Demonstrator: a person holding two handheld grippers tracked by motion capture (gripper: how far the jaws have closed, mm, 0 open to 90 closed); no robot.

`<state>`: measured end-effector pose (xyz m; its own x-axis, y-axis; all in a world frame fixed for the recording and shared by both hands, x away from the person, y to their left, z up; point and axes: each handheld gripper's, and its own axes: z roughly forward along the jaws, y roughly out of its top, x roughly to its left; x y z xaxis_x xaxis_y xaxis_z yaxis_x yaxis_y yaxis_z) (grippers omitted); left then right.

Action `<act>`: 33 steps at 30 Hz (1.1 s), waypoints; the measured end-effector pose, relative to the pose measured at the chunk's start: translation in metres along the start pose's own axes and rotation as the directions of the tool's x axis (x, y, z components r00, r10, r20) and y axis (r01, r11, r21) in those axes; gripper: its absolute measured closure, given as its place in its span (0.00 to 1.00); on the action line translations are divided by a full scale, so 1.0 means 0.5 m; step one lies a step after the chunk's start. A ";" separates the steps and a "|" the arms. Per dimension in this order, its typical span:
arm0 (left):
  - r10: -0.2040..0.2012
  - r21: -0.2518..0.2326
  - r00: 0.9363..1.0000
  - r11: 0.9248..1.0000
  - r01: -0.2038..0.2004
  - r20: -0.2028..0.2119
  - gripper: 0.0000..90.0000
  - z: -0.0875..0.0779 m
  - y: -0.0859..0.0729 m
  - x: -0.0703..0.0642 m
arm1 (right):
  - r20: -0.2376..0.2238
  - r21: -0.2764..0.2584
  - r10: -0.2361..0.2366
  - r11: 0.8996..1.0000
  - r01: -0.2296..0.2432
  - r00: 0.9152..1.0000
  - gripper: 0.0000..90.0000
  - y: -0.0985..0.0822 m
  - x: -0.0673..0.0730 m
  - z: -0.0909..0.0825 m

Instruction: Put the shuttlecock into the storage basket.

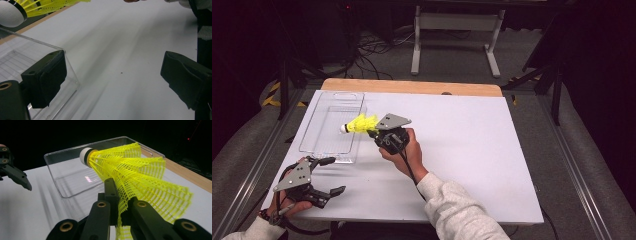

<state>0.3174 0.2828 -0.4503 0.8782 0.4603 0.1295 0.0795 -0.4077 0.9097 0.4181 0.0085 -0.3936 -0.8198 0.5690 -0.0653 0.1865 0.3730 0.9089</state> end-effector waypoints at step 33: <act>-0.018 -0.002 1.000 1.000 0.018 0.014 0.09 -0.007 -0.005 -0.008 | -0.088 0.050 -0.060 0.997 0.064 0.994 0.98 0.032 0.046 0.083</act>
<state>0.3121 0.2846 -0.4520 0.8834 0.4562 0.1073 0.0943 -0.3973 0.9128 0.4248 0.0578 -0.3977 -0.8739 0.4790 -0.0831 0.1601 0.4449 0.8811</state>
